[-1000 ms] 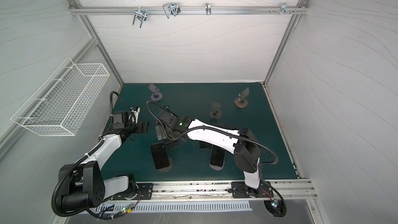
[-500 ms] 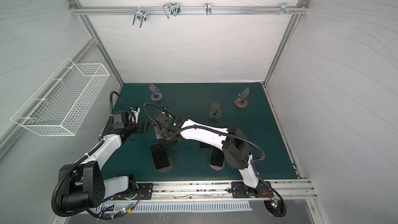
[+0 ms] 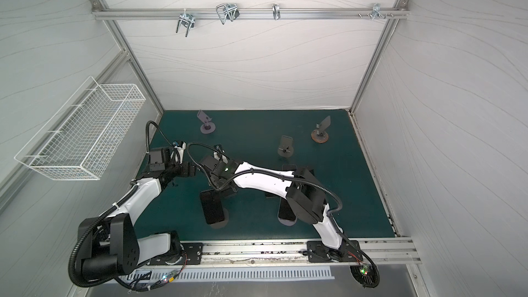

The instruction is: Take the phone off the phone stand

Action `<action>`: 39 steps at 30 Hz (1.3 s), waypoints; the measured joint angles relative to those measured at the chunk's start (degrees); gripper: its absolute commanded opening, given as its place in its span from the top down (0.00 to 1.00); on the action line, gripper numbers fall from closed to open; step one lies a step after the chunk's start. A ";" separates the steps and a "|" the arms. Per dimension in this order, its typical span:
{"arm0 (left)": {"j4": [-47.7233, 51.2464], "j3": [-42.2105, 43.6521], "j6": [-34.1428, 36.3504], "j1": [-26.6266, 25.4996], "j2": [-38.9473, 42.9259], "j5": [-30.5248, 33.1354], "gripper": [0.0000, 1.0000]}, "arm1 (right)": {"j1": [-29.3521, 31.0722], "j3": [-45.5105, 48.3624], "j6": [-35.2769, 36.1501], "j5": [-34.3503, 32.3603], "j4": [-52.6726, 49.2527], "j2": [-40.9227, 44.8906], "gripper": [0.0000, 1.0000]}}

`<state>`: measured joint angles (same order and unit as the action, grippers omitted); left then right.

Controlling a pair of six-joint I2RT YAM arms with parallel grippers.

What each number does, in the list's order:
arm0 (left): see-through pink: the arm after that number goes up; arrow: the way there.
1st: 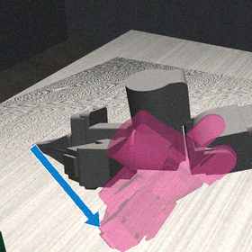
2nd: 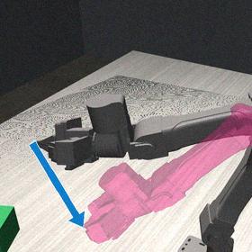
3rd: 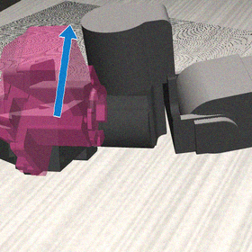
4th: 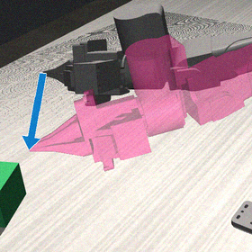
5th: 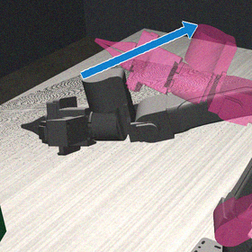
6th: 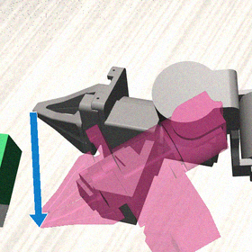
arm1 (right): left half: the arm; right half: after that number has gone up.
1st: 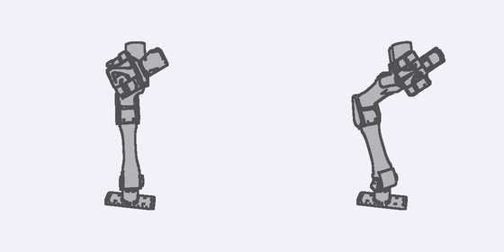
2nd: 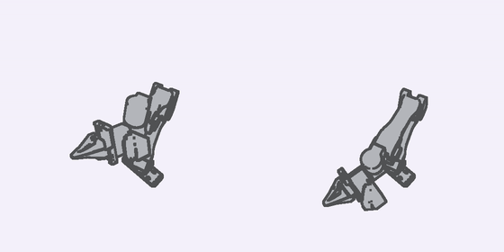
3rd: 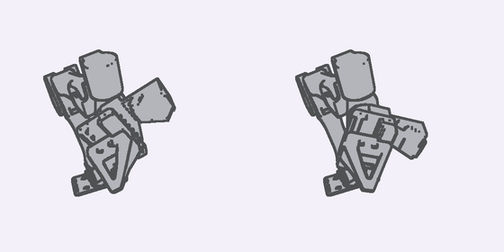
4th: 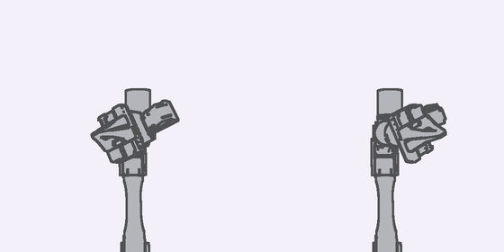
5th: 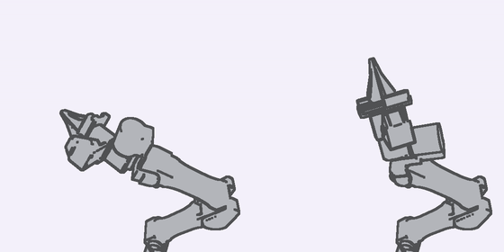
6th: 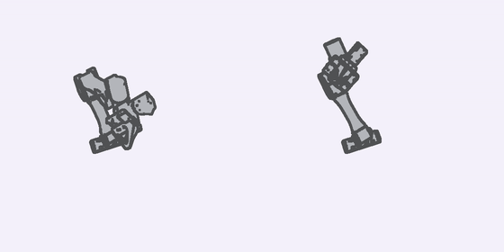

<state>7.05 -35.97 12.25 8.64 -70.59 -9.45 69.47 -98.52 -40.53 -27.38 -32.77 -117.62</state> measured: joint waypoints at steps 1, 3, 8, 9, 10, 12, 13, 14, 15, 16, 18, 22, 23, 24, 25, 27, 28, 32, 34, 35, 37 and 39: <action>0.00 0.00 0.00 0.00 0.00 0.00 0.05 | 0.00 0.00 0.00 -0.04 0.04 0.00 0.23; 0.00 0.00 0.00 0.00 0.00 0.00 0.05 | 0.00 0.00 0.22 -0.28 0.17 0.00 0.26; 0.00 0.00 0.00 0.00 0.00 0.00 0.05 | 0.02 0.00 0.68 -0.46 0.28 0.00 0.29; 0.00 0.00 0.00 0.00 0.00 0.00 0.05 | 0.02 0.00 0.66 -0.46 0.28 0.00 0.30; 0.00 0.00 0.00 0.00 0.00 0.00 0.05 | 0.02 0.00 0.66 -0.44 0.28 0.02 0.32; 0.00 0.00 0.00 0.00 0.00 0.00 0.05 | 0.02 0.00 0.68 -0.37 0.28 0.02 0.32; 0.00 0.00 0.00 0.00 0.00 0.00 0.05 | 0.00 0.00 0.68 -0.31 0.26 0.04 0.32; 0.00 0.00 0.00 0.00 0.00 0.00 0.05 | 0.00 0.00 0.68 -0.28 0.24 0.04 0.32; 0.00 0.00 0.00 0.00 0.00 0.00 0.05 | 0.00 0.00 0.68 -0.26 0.20 0.07 0.33; 0.00 0.00 0.00 0.00 0.00 0.00 0.05 | 0.00 0.00 0.68 -0.24 0.20 0.13 0.33; 0.00 0.00 0.00 0.00 0.00 0.00 0.05 | 0.00 0.00 0.63 0.09 0.17 0.39 0.33; 0.00 0.00 0.00 0.00 0.00 0.00 0.05 | 0.04 0.00 0.61 0.66 0.09 1.57 0.33; 0.02 0.00 0.00 0.00 0.00 0.00 0.05 | 0.04 0.00 0.61 0.66 0.04 2.01 0.33; 0.00 0.00 0.00 0.00 0.00 0.00 0.05 | 0.04 0.00 0.59 0.74 -0.07 2.56 0.33; 0.00 0.00 0.00 0.00 0.00 0.00 0.05 | 0.04 0.00 0.59 0.87 -0.15 3.17 0.33; 0.00 0.00 0.00 0.00 0.00 0.00 0.05 | 0.04 0.00 0.61 1.09 -0.24 4.35 0.33; 0.00 0.00 0.00 0.00 0.00 0.00 0.05 | 0.04 0.00 0.61 1.16 -0.24 5.01 0.33; 0.02 0.00 0.00 0.00 -0.02 0.00 0.05 | 0.04 0.02 0.90 1.09 -0.28 7.67 0.34; 0.02 0.00 0.00 0.00 -0.02 0.00 0.05 | 0.04 0.02 1.38 0.83 -0.28 9.01 0.34; 0.02 0.00 0.00 0.00 -0.02 0.00 0.05 | 0.04 0.02 1.51 0.68 -0.28 9.66 0.34; 0.02 0.00 0.00 0.00 -0.02 0.00 0.05 | -0.11 0.04 1.62 0.42 -0.33 10.97 0.34; 0.02 0.00 0.00 0.00 -0.04 0.00 0.05 | -0.50 0.72 1.60 0.22 -0.15 12.52 0.34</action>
<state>7.07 -35.97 12.25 8.64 -70.63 -9.45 68.97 -97.80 -38.94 -27.16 -32.93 -105.10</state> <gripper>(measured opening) 0.953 0.747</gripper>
